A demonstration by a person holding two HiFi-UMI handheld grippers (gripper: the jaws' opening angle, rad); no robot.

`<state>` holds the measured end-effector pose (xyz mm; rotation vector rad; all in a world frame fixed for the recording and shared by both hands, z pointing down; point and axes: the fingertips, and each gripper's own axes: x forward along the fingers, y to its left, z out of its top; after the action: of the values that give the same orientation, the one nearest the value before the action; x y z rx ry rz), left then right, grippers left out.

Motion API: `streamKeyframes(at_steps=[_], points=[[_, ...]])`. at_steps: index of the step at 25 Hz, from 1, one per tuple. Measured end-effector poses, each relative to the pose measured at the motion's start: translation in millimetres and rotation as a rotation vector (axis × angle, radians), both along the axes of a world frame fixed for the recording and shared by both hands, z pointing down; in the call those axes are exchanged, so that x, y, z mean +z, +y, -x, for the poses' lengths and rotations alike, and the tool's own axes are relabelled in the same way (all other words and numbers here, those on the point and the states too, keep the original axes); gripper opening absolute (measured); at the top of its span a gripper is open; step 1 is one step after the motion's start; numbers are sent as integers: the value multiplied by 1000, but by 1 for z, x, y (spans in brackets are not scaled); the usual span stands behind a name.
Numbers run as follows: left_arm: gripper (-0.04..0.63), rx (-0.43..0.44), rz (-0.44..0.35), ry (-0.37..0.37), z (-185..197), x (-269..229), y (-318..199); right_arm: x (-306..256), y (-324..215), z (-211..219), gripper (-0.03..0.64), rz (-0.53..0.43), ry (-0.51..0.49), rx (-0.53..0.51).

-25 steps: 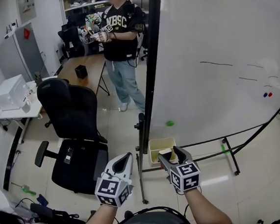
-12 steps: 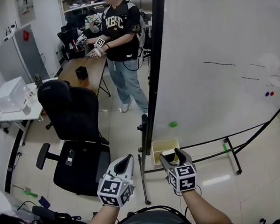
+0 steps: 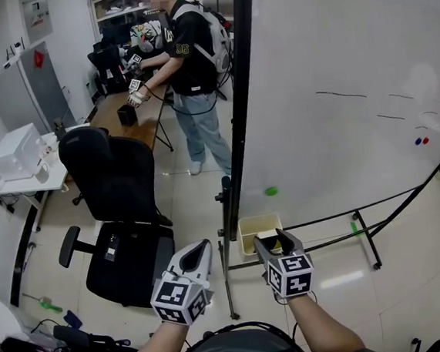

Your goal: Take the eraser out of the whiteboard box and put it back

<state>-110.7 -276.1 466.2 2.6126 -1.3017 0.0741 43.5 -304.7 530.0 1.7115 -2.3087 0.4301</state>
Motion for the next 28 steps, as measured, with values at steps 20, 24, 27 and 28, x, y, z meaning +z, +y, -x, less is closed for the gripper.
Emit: streamKeyframes(at_steps=[20, 24, 27, 28], points=[[31, 56, -170, 17, -42, -144, 65, -216, 91, -71, 279, -258, -195, -87], [31, 51, -182, 20, -49, -154, 71, -240, 102, -84, 279, -308, -197, -101], [31, 48, -182, 18, -55, -155, 74, -245, 105, -91, 279, -318, -196, -105], [31, 48, -183, 16, -57, -156, 75, -245, 106, -93, 279, -317, -197, -105]])
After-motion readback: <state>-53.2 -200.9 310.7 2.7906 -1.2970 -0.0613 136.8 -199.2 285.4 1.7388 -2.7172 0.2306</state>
